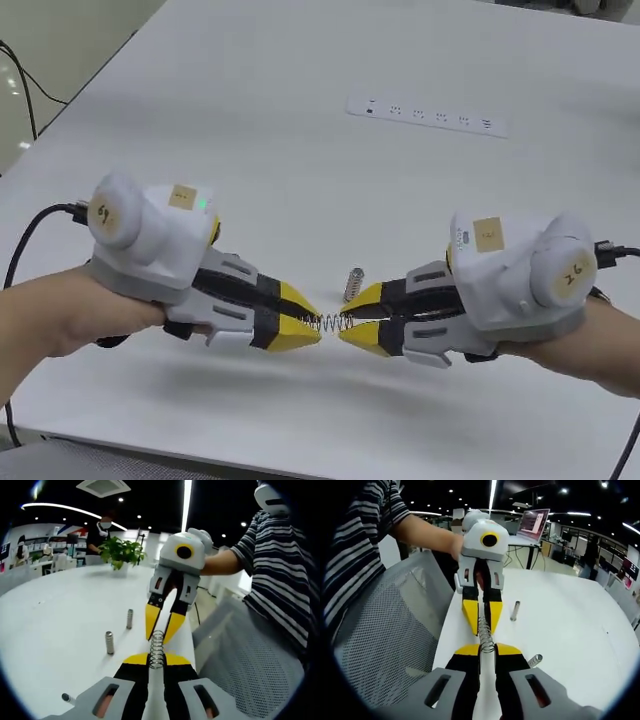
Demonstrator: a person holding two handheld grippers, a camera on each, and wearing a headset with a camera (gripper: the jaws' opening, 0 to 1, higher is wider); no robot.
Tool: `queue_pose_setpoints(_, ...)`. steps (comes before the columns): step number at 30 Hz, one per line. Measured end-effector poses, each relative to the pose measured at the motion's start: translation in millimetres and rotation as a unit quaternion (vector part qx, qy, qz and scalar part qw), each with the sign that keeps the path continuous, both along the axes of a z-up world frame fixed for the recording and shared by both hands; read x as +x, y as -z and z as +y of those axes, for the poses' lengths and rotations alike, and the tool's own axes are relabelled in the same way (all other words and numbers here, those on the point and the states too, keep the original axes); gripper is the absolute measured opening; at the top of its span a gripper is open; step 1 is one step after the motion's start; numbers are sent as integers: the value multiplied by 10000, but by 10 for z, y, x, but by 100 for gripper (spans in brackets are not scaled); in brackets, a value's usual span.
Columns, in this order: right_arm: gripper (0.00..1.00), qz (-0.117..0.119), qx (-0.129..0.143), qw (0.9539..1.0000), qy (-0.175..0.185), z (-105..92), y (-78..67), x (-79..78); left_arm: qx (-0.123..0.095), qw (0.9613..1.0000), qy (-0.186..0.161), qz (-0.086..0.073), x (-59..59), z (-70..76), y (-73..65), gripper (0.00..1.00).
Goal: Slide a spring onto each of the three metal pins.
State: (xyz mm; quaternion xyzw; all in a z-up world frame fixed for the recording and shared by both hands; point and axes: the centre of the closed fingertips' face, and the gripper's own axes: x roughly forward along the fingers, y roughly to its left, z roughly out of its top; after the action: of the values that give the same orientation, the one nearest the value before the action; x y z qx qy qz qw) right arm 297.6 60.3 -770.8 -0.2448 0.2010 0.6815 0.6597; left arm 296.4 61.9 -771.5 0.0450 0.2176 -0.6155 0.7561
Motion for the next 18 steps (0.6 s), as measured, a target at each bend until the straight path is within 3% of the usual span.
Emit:
queue_pose_setpoints(2,7,-74,-27,9999,-80,10,-33,2,-35,10000,-25,3,3,3,-14,2)
queue_pose_setpoints(10,7,15,131,9997,-190,85,-206,2,-42,10000,-38,-70,13,23,-32,2)
queue_pose_setpoints(18,7,-64,282,9993,-228,184,-277,-28,33,9999,-37,-141,13,18,-1,2)
